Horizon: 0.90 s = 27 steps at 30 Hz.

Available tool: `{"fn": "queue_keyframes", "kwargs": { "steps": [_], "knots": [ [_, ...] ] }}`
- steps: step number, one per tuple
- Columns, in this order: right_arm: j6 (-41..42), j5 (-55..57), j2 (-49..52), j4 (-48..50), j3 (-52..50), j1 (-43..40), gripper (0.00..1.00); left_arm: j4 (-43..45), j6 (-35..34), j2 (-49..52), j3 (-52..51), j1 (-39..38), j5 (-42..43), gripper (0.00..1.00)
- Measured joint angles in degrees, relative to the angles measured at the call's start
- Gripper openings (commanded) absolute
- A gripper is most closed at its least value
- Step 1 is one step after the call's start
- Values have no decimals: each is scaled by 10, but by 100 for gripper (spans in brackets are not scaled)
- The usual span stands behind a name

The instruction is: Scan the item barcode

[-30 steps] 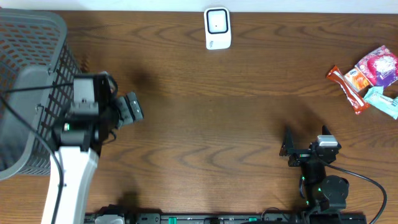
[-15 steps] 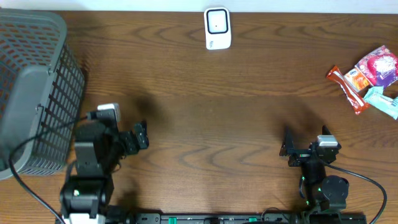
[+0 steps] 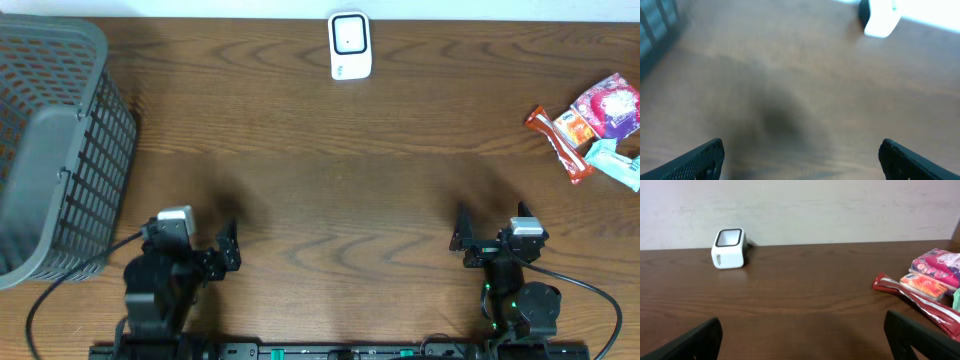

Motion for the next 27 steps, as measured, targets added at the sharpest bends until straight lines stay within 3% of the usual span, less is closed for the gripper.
{"fn": "queue_keyframes", "kwargs": {
  "steps": [8,27],
  "knots": [
    [0,0,0,0,0,0,99,5,0,-141,-26,0,0,98],
    [0,0,0,0,0,0,99,161,0,-144,-92,0,15,98]
  ]
}}
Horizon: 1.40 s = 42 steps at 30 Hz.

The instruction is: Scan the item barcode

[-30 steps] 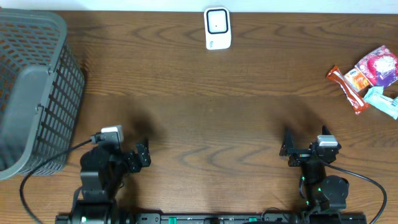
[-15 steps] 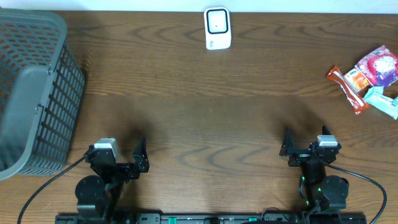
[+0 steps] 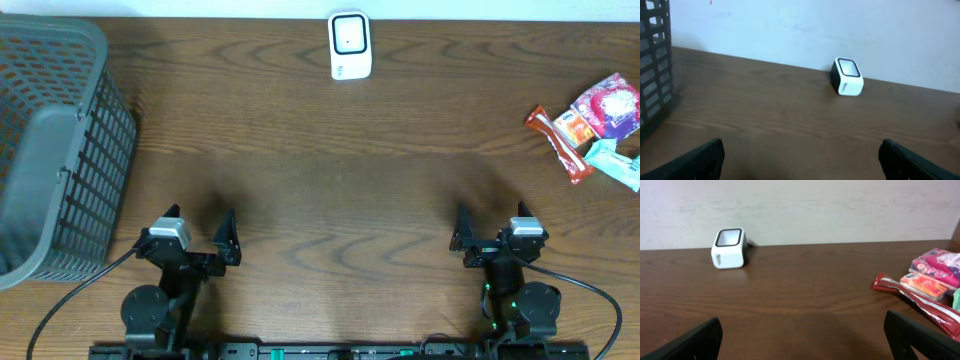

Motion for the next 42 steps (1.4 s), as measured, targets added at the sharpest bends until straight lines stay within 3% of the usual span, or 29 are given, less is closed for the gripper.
{"fn": "queue_keyframes", "kwargs": {
  "steps": [19,36,42],
  "knots": [
    [0,0,0,0,0,0,99,106,0,0,-25,0,0,98],
    [0,0,0,0,0,0,99,281,0,0,-96,0,1,98],
    [0,0,0,0,0,0,99,291,0,0,-98,0,0,98]
  ]
}}
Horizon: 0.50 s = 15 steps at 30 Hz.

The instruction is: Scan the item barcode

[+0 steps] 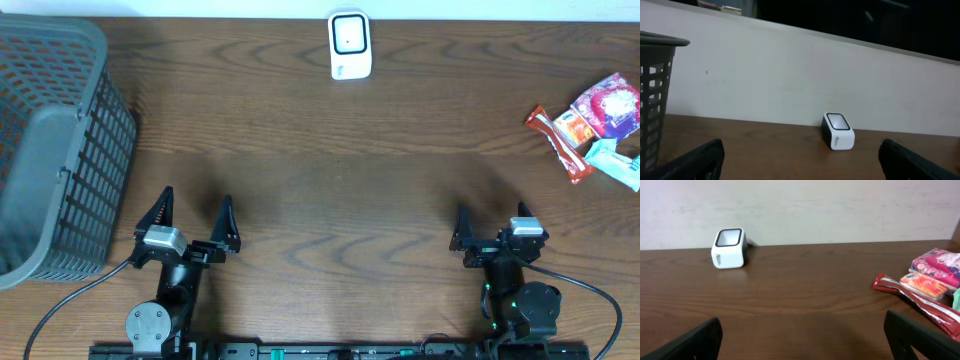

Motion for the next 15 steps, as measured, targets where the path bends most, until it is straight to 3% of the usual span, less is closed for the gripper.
{"fn": "queue_keyframes", "kwargs": {
  "steps": [5,15],
  "knots": [
    [0,0,0,0,0,0,99,-19,0,0,0,0,-1,98],
    [0,0,0,0,0,0,99,-166,9,0,-2,0,-9,97]
  ]
}}
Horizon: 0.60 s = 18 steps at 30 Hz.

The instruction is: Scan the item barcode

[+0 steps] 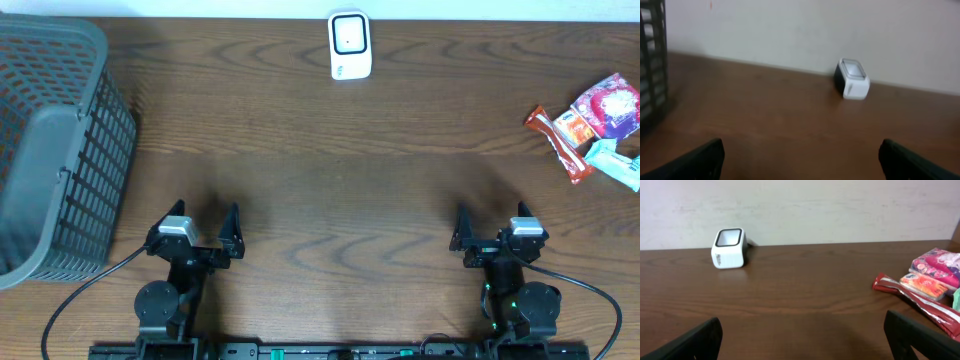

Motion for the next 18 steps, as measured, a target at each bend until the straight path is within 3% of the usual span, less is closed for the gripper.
{"fn": "queue_keyframes", "kwargs": {
  "steps": [18],
  "knots": [
    [0,0,0,0,0,0,99,-14,70,0,3,0,-12,98]
  ]
}}
